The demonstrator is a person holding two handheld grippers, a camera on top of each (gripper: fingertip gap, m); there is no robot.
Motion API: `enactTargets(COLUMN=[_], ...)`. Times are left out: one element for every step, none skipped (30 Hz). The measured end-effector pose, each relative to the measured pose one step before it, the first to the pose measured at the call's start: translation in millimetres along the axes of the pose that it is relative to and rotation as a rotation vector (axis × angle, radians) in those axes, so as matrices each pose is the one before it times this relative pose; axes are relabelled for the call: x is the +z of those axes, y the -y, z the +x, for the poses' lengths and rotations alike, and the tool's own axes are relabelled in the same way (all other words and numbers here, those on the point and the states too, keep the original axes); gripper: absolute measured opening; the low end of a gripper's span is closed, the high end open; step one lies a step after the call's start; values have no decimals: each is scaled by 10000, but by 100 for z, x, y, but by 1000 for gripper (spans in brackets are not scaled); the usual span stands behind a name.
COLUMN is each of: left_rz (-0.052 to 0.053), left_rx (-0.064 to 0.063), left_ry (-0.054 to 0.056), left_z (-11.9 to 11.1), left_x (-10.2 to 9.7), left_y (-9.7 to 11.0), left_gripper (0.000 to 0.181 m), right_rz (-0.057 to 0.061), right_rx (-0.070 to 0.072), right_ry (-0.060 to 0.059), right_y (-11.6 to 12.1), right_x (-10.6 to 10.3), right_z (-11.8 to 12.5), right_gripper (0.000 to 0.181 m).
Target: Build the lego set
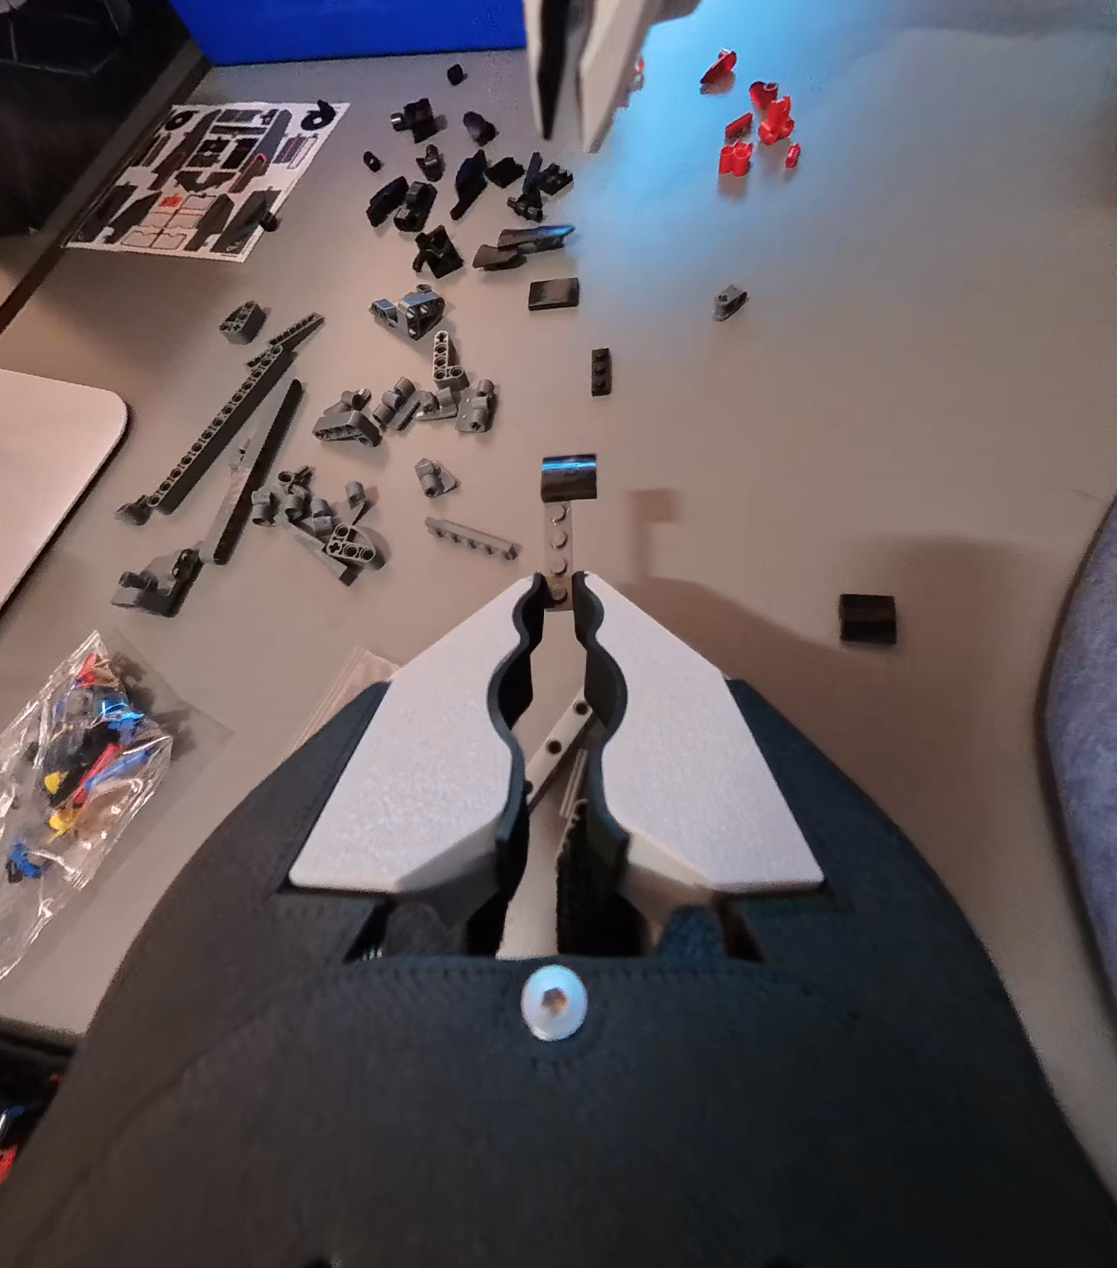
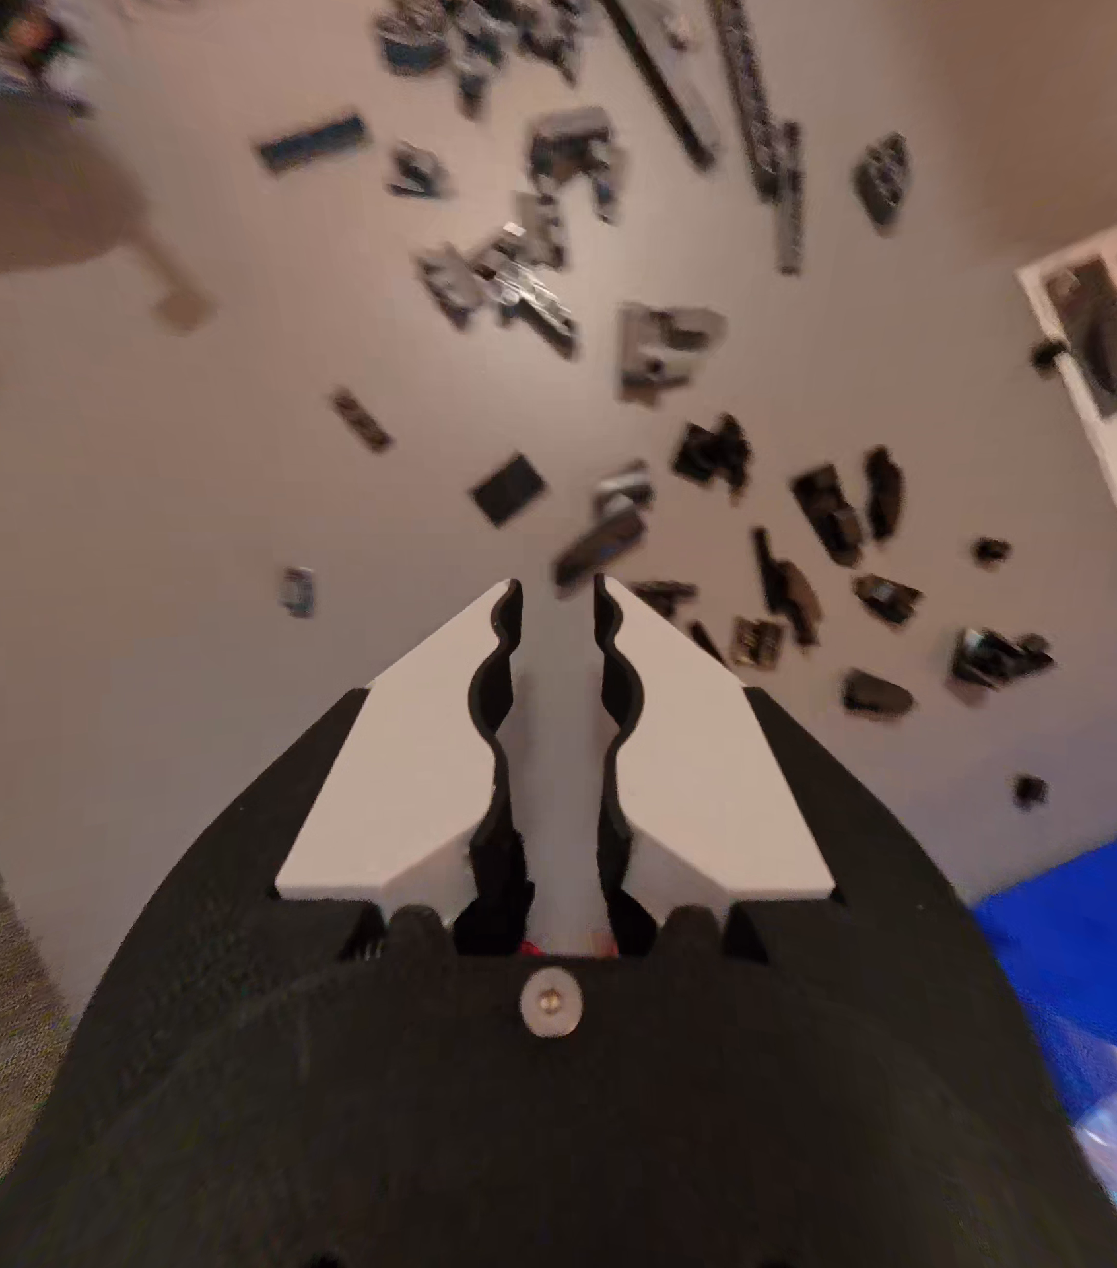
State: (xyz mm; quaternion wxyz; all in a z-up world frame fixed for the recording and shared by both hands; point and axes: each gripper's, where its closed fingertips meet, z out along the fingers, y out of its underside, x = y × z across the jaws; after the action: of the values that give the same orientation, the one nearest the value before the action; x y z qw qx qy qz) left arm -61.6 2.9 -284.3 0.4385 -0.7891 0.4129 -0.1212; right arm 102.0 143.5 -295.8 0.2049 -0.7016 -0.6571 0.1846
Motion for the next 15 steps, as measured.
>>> enactTargets(left_rz=[-38,-33,-39,-48,-30,-33,-35,-29,-21,-13,-8,10,4,6,-2], left_rx=[-44,-48,-45,-35,-17,-13,-21,-29,-12,18,24,19,28,45,49], left_ry=[41,39,47,39,33,28,20,4,2,17,17,4,-11,-11,-20], left_z=[-136,-142,-134,-97,-56,-11,24,64,80,85,66,77,93,97,112], left_x=[-98,-81,-74,-64,-88,-109,-93,-94,-78,-76,-80,-62,-51,-38,-3], left_y=[-130,-140,-149,-142,-97,-94,-119,-138,-114,-83,-33,19,49,40,23], left_gripper=[6,6,6,6,6,6,6,6,6,6,6,6,6,6,6], right_rz=[187,124,-38,-16,175,249,160,-4,-175,-214,-119,-68,-68,-31,-35], right_rx=[-159,-148,-134,-162,-159,-143,-248,-342,-284,-166,-65,81,200,121,-49], right_ry=[248,167,103,88,222,387,214,-122,-249,-340,-356,-142,3,-6,-19], right_y=[560,486,257,353,768,1048,981,695,296,-14,-204,-400,-489,-369,-251], right_x=[-31,160,299,357,391,536,739,851,799,593,357,238,159,126,135], right_z=[-1400,-1256,-1097,-1050,-1334,-1667,-1479,-913,-448,108,578,638,642,616,467], right_gripper=[19,20,20,21,21,24,24,24,22,20,19,19,19,19,19])
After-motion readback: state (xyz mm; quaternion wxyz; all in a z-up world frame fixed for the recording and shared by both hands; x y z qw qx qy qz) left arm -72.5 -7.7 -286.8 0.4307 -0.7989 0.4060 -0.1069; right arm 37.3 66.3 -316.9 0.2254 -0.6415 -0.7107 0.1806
